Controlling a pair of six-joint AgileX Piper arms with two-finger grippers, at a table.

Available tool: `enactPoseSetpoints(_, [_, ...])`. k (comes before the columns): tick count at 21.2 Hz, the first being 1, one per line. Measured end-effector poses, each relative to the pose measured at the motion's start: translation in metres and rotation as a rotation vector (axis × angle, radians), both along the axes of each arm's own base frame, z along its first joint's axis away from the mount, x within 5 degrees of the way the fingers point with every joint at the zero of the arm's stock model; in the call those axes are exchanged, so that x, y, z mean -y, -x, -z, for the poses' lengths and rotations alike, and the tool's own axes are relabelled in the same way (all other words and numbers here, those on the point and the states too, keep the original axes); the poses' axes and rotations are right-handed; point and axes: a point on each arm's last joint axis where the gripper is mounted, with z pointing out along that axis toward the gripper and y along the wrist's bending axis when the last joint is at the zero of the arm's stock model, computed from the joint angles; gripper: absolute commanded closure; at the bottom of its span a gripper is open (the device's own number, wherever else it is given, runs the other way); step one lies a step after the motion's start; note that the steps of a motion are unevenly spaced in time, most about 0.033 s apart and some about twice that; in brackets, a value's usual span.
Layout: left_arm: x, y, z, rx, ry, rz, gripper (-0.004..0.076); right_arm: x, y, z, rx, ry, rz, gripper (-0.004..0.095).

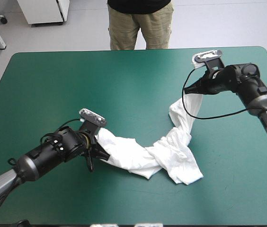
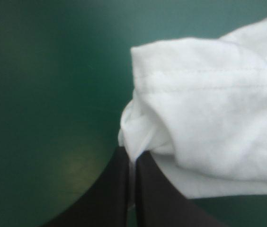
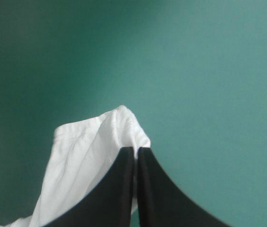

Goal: Fold the cloth

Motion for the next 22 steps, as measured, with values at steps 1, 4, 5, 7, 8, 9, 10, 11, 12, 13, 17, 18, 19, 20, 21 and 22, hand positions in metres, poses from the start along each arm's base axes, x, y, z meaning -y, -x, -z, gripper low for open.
enactPoseSetpoints(1, [-0.004,-0.003,-0.018,0.064,-0.004,-0.011,0.0728,0.001,0.007,-0.014,0.035,-0.008,-0.001,0.0925])
enactPoseSetpoints(4, [-0.018,-0.011,-0.068,0.215,-0.008,-0.072,0.0728,0.005,0.027,-0.059,0.149,-0.035,-0.003,0.0925])
enactPoseSetpoints(5, [-0.025,-0.014,-0.089,0.274,0.0,-0.099,0.0728,0.007,0.036,-0.075,0.193,-0.042,-0.006,0.0925])
enactPoseSetpoints(7, [-0.049,-0.016,-0.15,0.453,0.001,-0.177,0.0728,0.012,0.063,-0.123,0.326,-0.063,-0.008,0.0925])
enactPoseSetpoints(8, [-0.068,-0.01,-0.194,0.581,0.004,-0.229,0.0728,0.017,0.084,-0.154,0.418,-0.072,-0.012,0.0925])
enactPoseSetpoints(9, [-0.075,-0.007,-0.211,0.632,0.005,-0.248,0.0728,0.019,0.095,-0.169,0.465,-0.076,-0.012,0.0925])
enactPoseSetpoints(10, [-0.091,0.007,-0.252,0.755,0.017,-0.288,0.0728,0.024,0.115,-0.194,0.543,-0.081,-0.011,0.0925])
enactPoseSetpoints(11, [-0.097,0.015,-0.269,0.81,0.033,-0.305,0.0728,0.026,0.126,-0.206,0.583,-0.085,-0.009,0.0925])
enactPoseSetpoints(12, [-0.11,0.033,-0.302,0.918,0.068,-0.335,0.0728,0.031,0.146,-0.228,0.653,-0.093,-0.01,0.0925])
enactPoseSetpoints(13, [-0.114,0.041,-0.313,0.958,0.086,-0.342,0.0728,0.033,0.158,-0.237,0.686,-0.096,-0.011,0.0925])
enactPoseSetpoints(17, [-0.143,0.1,-0.371,1.166,0.201,-0.319,0.0733,0.046,0.232,-0.279,0.854,-0.108,-0.039,0.0925])
enactPoseSetpoints(18, [-0.146,0.11,-0.376,1.183,0.226,-0.299,0.0733,0.048,0.246,-0.284,0.876,-0.108,-0.05,0.0924])
enactPoseSetpoints(19, [-0.145,0.116,-0.378,1.18,0.245,-0.261,0.0733,0.05,0.261,-0.286,0.887,-0.108,-0.063,0.0923])
enactPoseSetpoints(20, [-0.144,0.119,-0.378,1.166,0.261,-0.235,0.0733,0.051,0.272,-0.286,0.887,-0.107,-0.072,0.0919])
enactPoseSetpoints(21, [-0.142,0.118,-0.374,1.127,0.266,-0.218,0.0733,0.052,0.28,-0.284,0.868,-0.103,-0.08,0.0919])
enactPoseSetpoints(22, [-0.139,0.116,-0.37,1.084,0.267,-0.208,0.0733,0.053,0.285,-0.282,0.842,-0.095,-0.085,0.0916])
